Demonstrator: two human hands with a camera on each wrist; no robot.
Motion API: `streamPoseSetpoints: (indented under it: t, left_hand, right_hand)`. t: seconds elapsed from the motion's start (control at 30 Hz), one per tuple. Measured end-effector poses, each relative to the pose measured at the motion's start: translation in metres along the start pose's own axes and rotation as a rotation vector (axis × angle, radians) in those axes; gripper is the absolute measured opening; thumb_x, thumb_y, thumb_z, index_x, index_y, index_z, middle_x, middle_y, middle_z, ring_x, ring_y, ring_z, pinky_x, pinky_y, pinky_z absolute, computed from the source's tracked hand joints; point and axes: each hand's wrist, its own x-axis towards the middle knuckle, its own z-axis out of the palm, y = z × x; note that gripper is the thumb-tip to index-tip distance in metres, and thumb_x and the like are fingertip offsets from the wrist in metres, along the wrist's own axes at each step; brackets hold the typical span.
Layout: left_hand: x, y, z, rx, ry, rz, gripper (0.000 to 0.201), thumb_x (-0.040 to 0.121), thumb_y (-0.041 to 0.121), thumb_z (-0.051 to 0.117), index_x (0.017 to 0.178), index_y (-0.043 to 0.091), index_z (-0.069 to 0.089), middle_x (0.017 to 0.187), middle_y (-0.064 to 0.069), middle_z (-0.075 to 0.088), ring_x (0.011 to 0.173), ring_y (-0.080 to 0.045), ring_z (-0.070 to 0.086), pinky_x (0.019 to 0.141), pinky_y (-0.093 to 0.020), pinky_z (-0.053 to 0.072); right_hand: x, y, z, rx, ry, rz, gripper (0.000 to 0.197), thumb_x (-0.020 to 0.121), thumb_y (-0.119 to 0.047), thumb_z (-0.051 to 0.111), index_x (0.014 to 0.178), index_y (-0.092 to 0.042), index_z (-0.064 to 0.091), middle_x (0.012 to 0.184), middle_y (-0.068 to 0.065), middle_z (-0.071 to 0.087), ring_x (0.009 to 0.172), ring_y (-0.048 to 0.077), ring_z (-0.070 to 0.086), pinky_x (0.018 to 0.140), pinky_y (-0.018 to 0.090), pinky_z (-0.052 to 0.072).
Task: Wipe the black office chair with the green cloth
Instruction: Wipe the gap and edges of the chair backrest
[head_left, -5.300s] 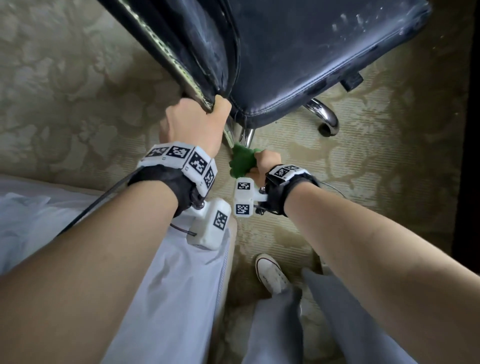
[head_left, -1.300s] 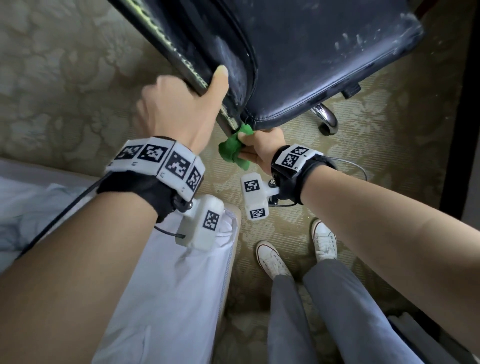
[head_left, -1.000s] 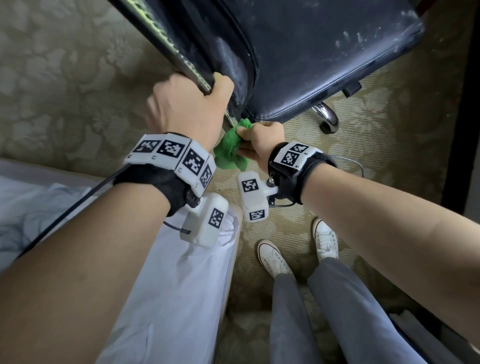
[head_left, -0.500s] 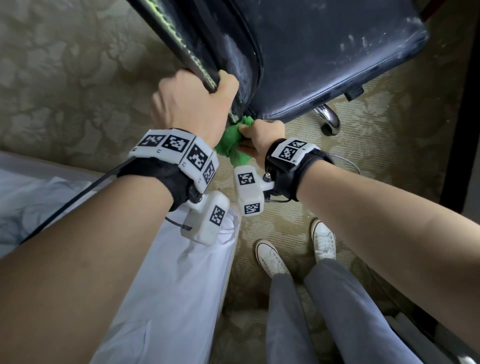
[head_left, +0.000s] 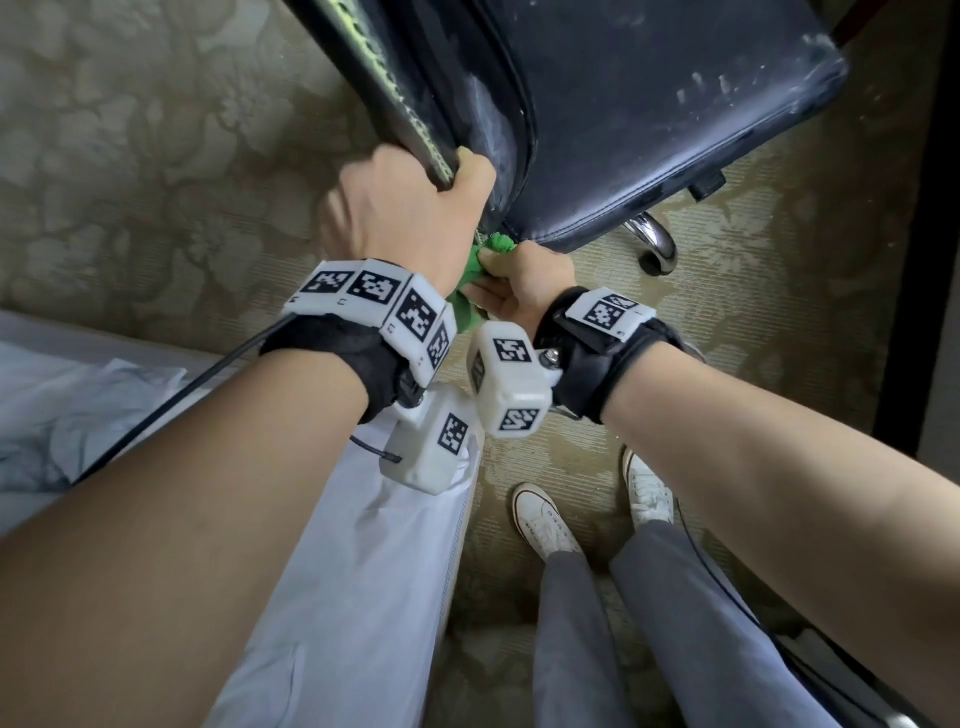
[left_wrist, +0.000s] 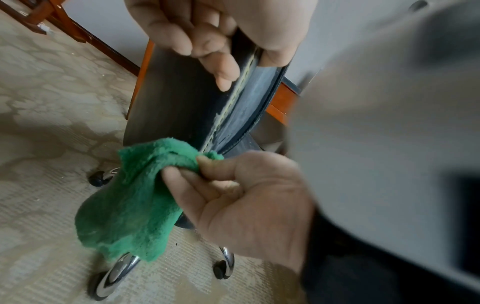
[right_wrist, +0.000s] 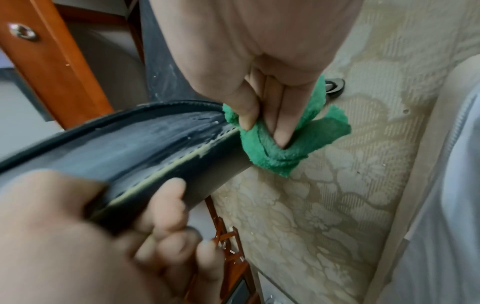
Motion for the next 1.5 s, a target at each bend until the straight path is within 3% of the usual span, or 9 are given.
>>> streamPoseSetpoints:
  t: [0.4, 0.47, 0.6, 0.67, 0.87, 1.0, 1.2, 1.37, 1.5]
  left_hand:
    - [-0.011, 0.007, 0.005, 0.018, -0.023, 0.035, 0.054, 0.089, 0.059, 0.048, 0.089, 0.006, 0.058, 0.115, -0.022, 0.060, 0.115, -0.038, 0.050, 0.094, -0.041, 0.037]
    - [-0.011, 0.006, 0.006, 0.039, -0.050, 0.061, 0.066, 0.085, 0.067, 0.042, 0.092, 0.006, 0.067, 0.108, -0.019, 0.065, 0.110, -0.039, 0.053, 0.092, -0.042, 0.039]
    - [-0.011, 0.007, -0.005, 0.055, -0.062, 0.096, 0.079, 0.069, 0.084, 0.032, 0.076, 0.017, 0.073, 0.086, -0.007, 0.073, 0.093, -0.033, 0.064, 0.086, -0.041, 0.049]
    - [-0.012, 0.010, -0.016, 0.041, 0.004, 0.086, 0.079, 0.067, 0.087, 0.034, 0.069, 0.018, 0.072, 0.080, -0.005, 0.072, 0.086, -0.030, 0.064, 0.083, -0.040, 0.050]
    - [-0.020, 0.025, -0.015, 0.016, 0.087, 0.030, 0.059, 0.079, 0.067, 0.051, 0.077, 0.011, 0.070, 0.090, -0.013, 0.066, 0.093, -0.035, 0.058, 0.073, -0.033, 0.036]
    - [-0.021, 0.024, -0.013, -0.005, 0.060, 0.053, 0.053, 0.083, 0.062, 0.054, 0.066, 0.012, 0.057, 0.083, -0.011, 0.061, 0.083, -0.032, 0.050, 0.071, -0.032, 0.034]
    - [-0.022, 0.025, -0.010, -0.005, 0.029, 0.074, 0.056, 0.081, 0.065, 0.050, 0.069, 0.011, 0.060, 0.087, -0.017, 0.065, 0.091, -0.033, 0.052, 0.077, -0.034, 0.034]
    - [-0.022, 0.028, -0.006, 0.021, 0.022, 0.092, 0.065, 0.078, 0.069, 0.044, 0.076, 0.008, 0.065, 0.091, -0.020, 0.065, 0.100, -0.038, 0.053, 0.085, -0.037, 0.036]
    - [-0.027, 0.033, 0.001, 0.007, 0.030, 0.083, 0.065, 0.080, 0.068, 0.046, 0.081, 0.008, 0.069, 0.096, -0.019, 0.065, 0.105, -0.036, 0.053, 0.087, -0.035, 0.036]
  right_hand:
    - [-0.010, -0.010, -0.021, -0.055, -0.045, -0.120, 0.015, 0.087, 0.006, 0.064, 0.099, -0.002, 0.059, 0.071, 0.012, 0.063, 0.048, 0.017, 0.061, 0.050, 0.027, 0.055]
    - [-0.011, -0.010, -0.027, -0.053, -0.070, -0.135, 0.012, 0.087, 0.005, 0.064, 0.094, -0.004, 0.059, 0.072, 0.012, 0.064, 0.051, 0.017, 0.062, 0.052, 0.027, 0.056]
    - [-0.013, -0.010, -0.034, -0.054, -0.033, -0.140, 0.028, 0.086, 0.004, 0.066, 0.113, 0.004, 0.060, 0.087, 0.018, 0.070, 0.068, 0.026, 0.069, 0.061, 0.032, 0.058]
    - [-0.017, -0.010, -0.034, -0.045, -0.009, -0.127, 0.026, 0.086, 0.005, 0.066, 0.111, 0.004, 0.060, 0.087, 0.018, 0.070, 0.068, 0.027, 0.070, 0.061, 0.033, 0.059]
    - [-0.023, -0.014, -0.029, -0.002, -0.004, -0.123, 0.016, 0.086, 0.007, 0.063, 0.085, -0.006, 0.053, 0.077, 0.016, 0.065, 0.057, 0.023, 0.064, 0.051, 0.028, 0.056]
    - [-0.029, -0.018, -0.030, -0.004, -0.058, -0.157, 0.021, 0.085, 0.005, 0.066, 0.080, -0.008, 0.051, 0.070, 0.015, 0.062, 0.049, 0.020, 0.061, 0.053, 0.030, 0.057]
    - [-0.033, -0.020, -0.035, -0.118, -0.012, -0.195, 0.022, 0.086, 0.005, 0.065, 0.079, -0.010, 0.052, 0.090, 0.023, 0.068, 0.070, 0.030, 0.069, 0.062, 0.036, 0.060]
    - [-0.043, -0.029, -0.039, -0.096, -0.072, -0.221, 0.019, 0.089, 0.007, 0.060, 0.080, -0.008, 0.053, 0.080, 0.019, 0.066, 0.060, 0.025, 0.066, 0.057, 0.032, 0.059]
    - [-0.046, -0.029, -0.042, -0.119, -0.041, -0.257, 0.019, 0.085, 0.010, 0.058, 0.081, -0.008, 0.054, 0.086, 0.023, 0.067, 0.071, 0.032, 0.069, 0.064, 0.038, 0.060]
